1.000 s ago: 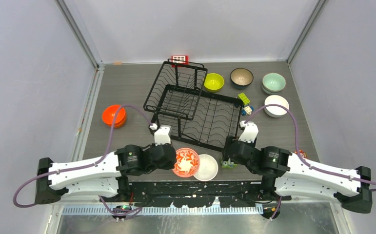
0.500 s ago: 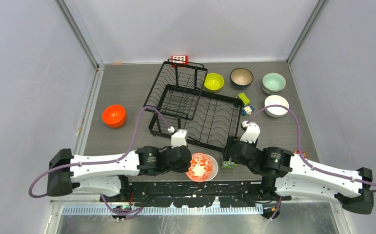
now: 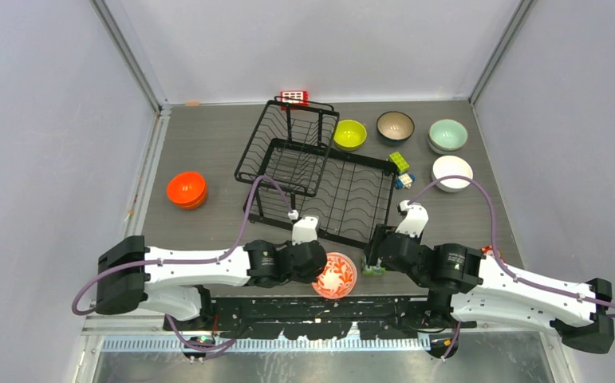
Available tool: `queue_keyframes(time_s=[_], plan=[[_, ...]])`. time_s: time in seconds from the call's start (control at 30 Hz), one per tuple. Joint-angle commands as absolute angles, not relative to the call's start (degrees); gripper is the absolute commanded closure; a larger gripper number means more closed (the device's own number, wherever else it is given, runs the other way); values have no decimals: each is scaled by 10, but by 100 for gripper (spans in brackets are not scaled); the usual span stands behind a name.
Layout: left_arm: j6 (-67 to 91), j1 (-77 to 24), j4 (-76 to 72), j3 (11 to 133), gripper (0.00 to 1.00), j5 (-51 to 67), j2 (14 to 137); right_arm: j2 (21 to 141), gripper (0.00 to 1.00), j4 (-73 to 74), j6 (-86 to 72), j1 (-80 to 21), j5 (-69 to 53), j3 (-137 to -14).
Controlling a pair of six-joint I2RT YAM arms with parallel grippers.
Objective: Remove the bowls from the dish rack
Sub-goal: Place the bowl with the bowl.
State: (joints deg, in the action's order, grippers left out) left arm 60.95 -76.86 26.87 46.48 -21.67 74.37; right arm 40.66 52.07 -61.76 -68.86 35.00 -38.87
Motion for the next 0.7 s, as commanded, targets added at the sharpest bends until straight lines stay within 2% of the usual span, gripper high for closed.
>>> queue_keyframes(time_s=[0.0, 0.5, 0.6, 0.67], plan=[[602, -771, 207, 485, 100, -244, 753, 398, 27, 500, -633, -688, 357, -386], [600, -771, 180, 473, 100, -241, 791, 402, 27, 499, -633, -688, 355, -385], [600, -771, 180, 470, 97, -240, 787, 402, 27, 498, -633, -688, 355, -385], [598, -771, 181, 470, 93, -239, 783, 404, 27, 497, -632, -687, 355, -386]])
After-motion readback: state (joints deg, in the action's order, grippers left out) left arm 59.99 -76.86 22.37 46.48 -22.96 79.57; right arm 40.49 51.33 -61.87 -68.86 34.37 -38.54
